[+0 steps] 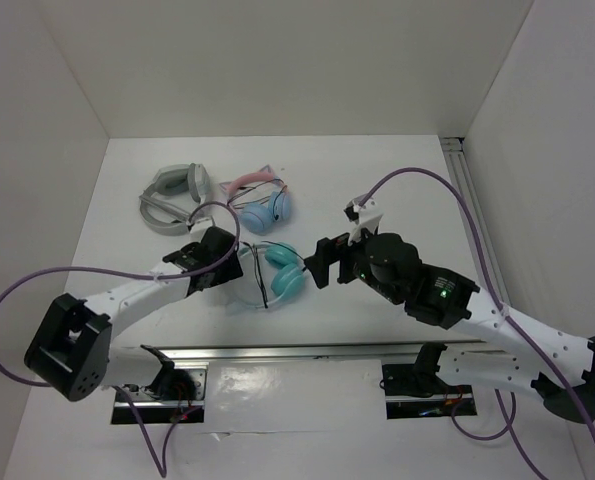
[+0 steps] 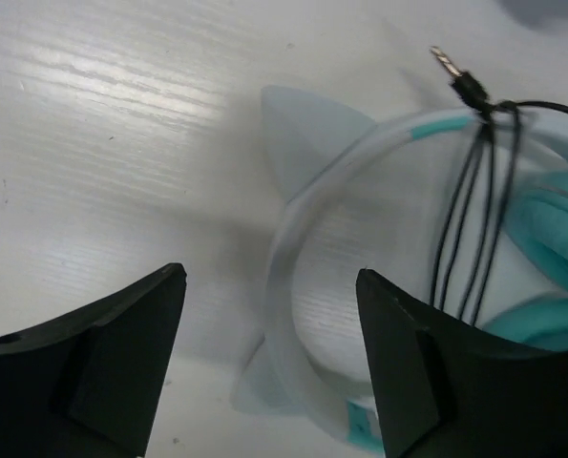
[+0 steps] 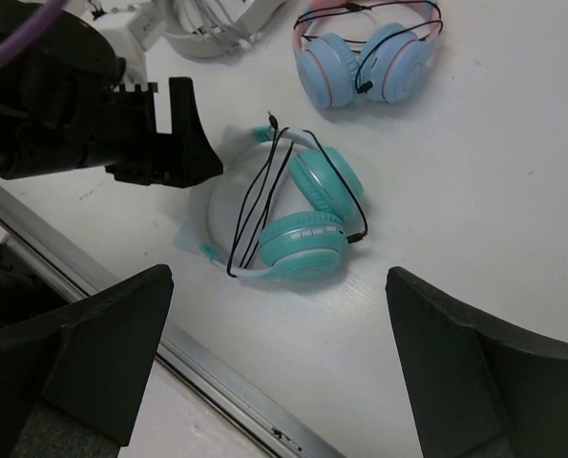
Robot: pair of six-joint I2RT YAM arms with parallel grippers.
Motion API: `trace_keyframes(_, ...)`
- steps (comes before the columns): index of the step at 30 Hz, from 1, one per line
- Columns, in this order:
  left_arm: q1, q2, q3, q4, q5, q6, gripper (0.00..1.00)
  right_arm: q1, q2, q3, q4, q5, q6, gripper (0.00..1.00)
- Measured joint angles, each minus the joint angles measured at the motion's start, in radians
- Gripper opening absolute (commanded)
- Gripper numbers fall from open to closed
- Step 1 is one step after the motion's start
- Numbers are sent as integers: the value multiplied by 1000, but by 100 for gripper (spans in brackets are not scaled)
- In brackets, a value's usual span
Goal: Wrap the headphones
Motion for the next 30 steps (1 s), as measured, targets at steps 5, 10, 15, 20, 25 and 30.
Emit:
trace_keyframes(5, -29, -187, 2, -18, 7, 2, 100, 2, 3, 19, -40, 23, 31, 100)
trace_keyframes(10, -58, -343, 130, -138, 7, 51, 100, 12, 112, 229, -206, 132, 67, 100)
trace_keyframes(15, -87, -483, 338, -292, -15, 142, 100, 20, 158, 441, -374, 226, 70, 100)
trace_keyframes(20, -87, -605, 573, -492, -68, 239, 100, 20, 110, 531, -506, 291, 70, 100)
trace_keyframes(25, -87, -702, 757, -667, -106, 296, 100, 20, 59, 531, -630, 325, 77, 100)
trace_keyframes(30, -87, -779, 780, -819, -142, 316, 100, 20, 42, 557, -728, 330, 80, 100)
